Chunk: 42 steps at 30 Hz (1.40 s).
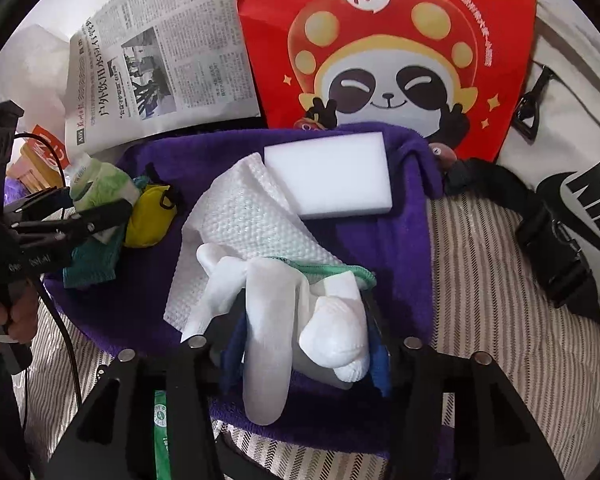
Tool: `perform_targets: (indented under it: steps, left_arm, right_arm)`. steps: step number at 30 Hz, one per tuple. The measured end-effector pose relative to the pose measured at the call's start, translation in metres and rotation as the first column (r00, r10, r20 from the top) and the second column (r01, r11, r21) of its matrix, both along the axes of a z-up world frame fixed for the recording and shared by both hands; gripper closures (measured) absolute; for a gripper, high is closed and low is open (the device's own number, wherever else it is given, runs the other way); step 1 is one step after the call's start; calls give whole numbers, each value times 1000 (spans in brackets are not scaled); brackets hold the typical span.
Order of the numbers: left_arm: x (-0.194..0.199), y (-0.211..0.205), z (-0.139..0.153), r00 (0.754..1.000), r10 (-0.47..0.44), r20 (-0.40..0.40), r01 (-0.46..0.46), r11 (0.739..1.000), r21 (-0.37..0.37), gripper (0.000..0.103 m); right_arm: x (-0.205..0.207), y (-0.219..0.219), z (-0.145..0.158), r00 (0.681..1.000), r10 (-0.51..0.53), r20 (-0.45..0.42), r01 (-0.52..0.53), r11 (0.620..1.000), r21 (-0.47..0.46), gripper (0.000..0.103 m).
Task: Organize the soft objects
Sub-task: 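Carry the gloves and green packet over the purple towel with both grippers, then release the gloves on the towel while the left gripper drops the packet onto the green cloth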
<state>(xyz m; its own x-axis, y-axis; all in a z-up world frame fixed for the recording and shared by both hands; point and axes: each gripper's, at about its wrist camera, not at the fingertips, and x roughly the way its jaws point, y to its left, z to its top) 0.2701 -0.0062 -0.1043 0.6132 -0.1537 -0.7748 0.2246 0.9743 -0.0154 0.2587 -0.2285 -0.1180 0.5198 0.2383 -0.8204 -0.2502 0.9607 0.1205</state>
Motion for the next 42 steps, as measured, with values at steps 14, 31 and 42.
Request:
perform_targets:
  steps: [14, 31, 42]
  left_arm:
    - [-19, 4, -3, 1000, -25, -14, 25, 1000, 10, 21]
    - [-56, 28, 13, 1000, 28, -10, -28, 999, 39, 21]
    - [-77, 36, 10, 999, 31, -28, -31, 999, 10, 21]
  right_arm:
    - [-12, -6, 22, 999, -25, 48, 25, 1000, 15, 16]
    - [-46, -6, 62, 991, -37, 129, 27, 996, 80, 13]
    - [-90, -10, 57, 992, -46, 116, 40, 998, 53, 13]
